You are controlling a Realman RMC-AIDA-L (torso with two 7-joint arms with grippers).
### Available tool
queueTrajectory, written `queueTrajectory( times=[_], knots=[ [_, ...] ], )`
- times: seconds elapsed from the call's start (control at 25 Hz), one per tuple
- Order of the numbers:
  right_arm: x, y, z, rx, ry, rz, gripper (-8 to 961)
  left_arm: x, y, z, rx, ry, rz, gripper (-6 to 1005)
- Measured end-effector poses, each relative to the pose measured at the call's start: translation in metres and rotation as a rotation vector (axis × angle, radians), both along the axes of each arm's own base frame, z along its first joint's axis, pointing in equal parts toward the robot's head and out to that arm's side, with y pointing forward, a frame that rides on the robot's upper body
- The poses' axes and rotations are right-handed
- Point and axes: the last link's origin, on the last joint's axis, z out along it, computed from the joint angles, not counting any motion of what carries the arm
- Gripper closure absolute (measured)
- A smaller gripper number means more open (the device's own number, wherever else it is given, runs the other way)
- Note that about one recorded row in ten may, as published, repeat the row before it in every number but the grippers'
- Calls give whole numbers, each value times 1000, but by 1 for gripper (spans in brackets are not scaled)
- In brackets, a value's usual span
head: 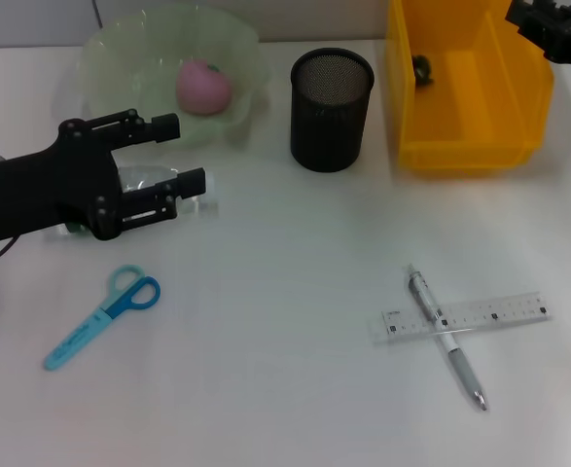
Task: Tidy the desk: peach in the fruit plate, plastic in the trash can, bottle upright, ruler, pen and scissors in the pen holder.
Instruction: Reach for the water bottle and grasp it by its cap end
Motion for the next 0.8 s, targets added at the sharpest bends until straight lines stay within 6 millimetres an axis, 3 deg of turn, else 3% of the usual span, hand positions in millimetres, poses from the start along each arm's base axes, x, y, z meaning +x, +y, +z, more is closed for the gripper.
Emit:
queueTrajectory(
  times=[0.4, 0.8],
  knots=[
    [-11, -15, -4, -59, 51, 102, 533, -3, -7, 0, -14, -20, 8, 316],
    [-20, -36, -9, -114, 50, 246, 322, -5, -16, -1, -31, -43, 12, 316]
  ],
)
